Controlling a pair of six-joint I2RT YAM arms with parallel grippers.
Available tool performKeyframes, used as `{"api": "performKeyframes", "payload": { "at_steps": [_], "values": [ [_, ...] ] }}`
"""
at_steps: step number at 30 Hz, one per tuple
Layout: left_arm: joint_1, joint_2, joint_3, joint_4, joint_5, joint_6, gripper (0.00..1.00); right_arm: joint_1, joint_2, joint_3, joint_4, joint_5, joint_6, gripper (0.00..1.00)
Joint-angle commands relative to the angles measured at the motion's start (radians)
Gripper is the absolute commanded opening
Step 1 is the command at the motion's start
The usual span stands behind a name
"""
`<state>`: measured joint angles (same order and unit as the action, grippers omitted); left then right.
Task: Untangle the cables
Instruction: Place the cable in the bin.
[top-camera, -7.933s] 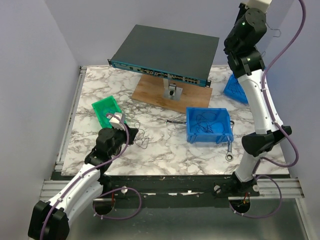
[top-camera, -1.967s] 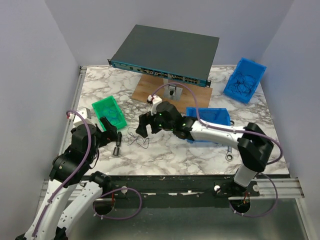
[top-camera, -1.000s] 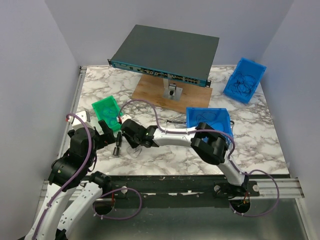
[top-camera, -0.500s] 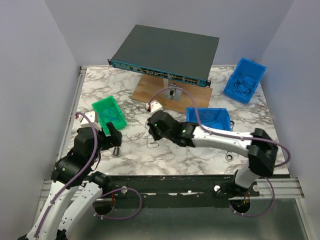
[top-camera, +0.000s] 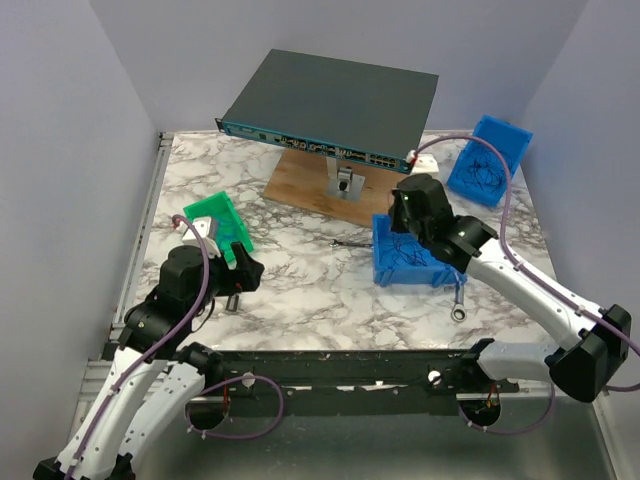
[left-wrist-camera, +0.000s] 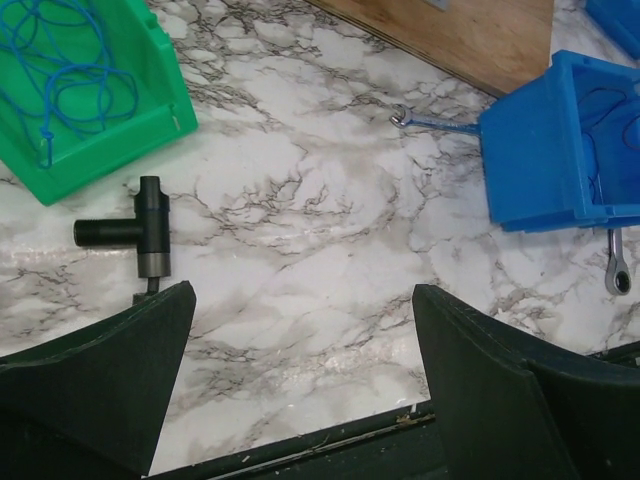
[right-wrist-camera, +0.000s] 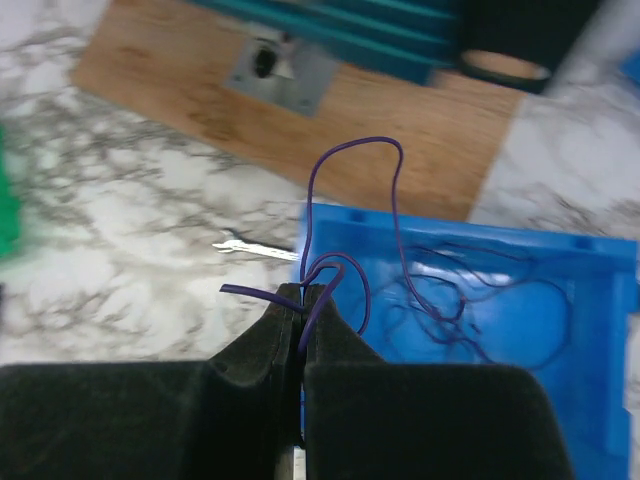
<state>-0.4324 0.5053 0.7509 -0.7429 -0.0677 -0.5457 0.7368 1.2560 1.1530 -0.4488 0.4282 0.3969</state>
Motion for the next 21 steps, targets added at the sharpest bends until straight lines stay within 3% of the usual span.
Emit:
{"api": "performKeyframes", "payload": {
  "at_steps": [1,9,21],
  "values": [
    [-0.001,-0.01,-0.018,0.047,0.067,-0.041,0.92,-0.134,-0.039,-0.082,-0.102,-0.009,0.055,0.01],
    [-0.003,-0.033,-0.015,0.03,0.066,-0.053,0.92,-0.321,-0.091,-0.188,-0.048,-0.129,0.206,0.01],
    [-0.003,-0.032,-0.043,0.069,0.105,-0.052,0.92,-0.332,-0.175,-0.287,-0.034,-0.139,0.385,0.01]
  ]
}}
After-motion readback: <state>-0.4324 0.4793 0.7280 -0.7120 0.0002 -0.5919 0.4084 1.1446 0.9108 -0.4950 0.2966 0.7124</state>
